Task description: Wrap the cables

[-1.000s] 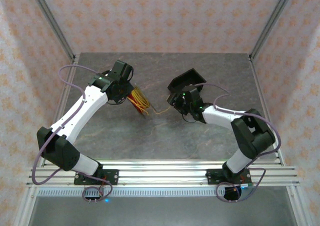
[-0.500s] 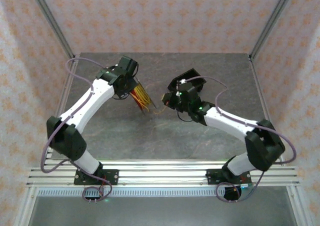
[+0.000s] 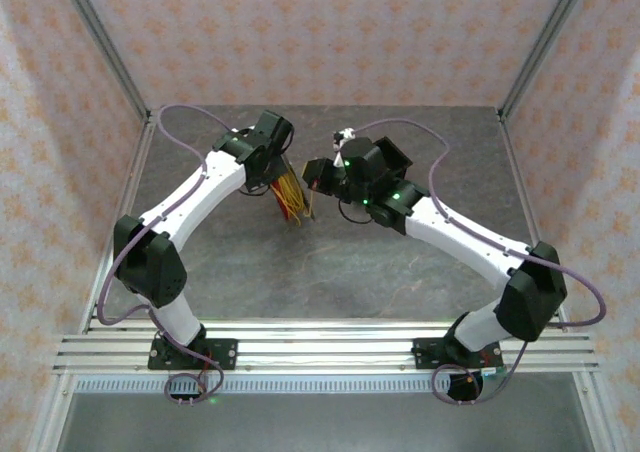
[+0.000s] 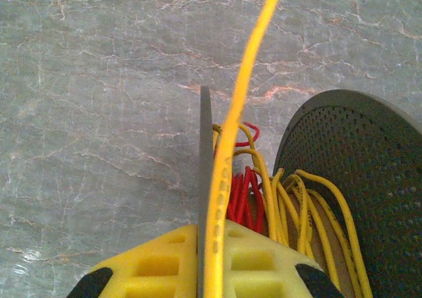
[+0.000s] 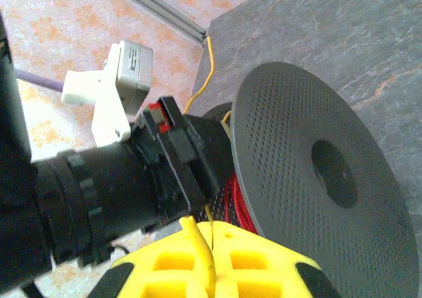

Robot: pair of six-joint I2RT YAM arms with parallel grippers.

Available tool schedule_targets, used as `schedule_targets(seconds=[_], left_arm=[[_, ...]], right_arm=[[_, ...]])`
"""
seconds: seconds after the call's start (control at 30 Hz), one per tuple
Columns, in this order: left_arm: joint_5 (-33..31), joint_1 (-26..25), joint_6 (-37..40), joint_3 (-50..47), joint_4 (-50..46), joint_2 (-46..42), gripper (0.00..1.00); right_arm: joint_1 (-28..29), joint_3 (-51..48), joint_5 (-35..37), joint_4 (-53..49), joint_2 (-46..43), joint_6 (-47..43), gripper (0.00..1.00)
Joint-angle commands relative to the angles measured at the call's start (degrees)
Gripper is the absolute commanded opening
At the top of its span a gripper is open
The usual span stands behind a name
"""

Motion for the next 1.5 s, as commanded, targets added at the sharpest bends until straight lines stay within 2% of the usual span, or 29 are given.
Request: schedule_targets(seconds=[0.0,0.2,0.3,0.47,0.67,0.83,1.13,1.3,1.47], left_arm=[[-2.66,-1.36,5.00,1.11,3.44,-0.64,0.00],[0.36,-3.82,12.07,-3.36,9.66,-2.48,0.00],[0.09,-5.90,16.03,-3.95,11.20,-2.64,0.00],[0.39,-9.13,21.54,-5.48,14.32,-3.39,0.00],[2.88,-11.17,25.30,-7.77,17.15,-5.37,0.00],[4.88,-11.20,26.57,-11.75,22.23,-9.59,0.00],[7.98,-11.11,27.45,-13.46,25.84,-12.17,0.00],[7.48,-11.06,26.46,-16.30,30.02,-13.92,0.00],[7.29,-10.85,26.42,-16.25,29.73,-13.85,0.00]], right_arm=[[-1.52,4.03,2.44,-3.28,2.02,1.12,0.00],[-4.90,9.80,-0.67,-4.23,7.41,5.76,0.00],[-6.76,12.55,-4.21,-3.64,10.96,8.94,0.00],[-8.83,17.02,-5.95,-4.68,16.72,11.91,0.00],[-12.51,20.53,-7.56,-7.30,23.09,11.11,0.00],[-15.25,21.16,-8.28,-11.96,26.76,7.46,0.00],[-18.35,21.89,-15.35,-17.01,34.60,0.70,0.00],[-18.58,22.09,-20.37,-16.36,39.25,0.27,0.00],[-18.67,21.77,-21.75,-15.39,40.31,0.22,0.00]])
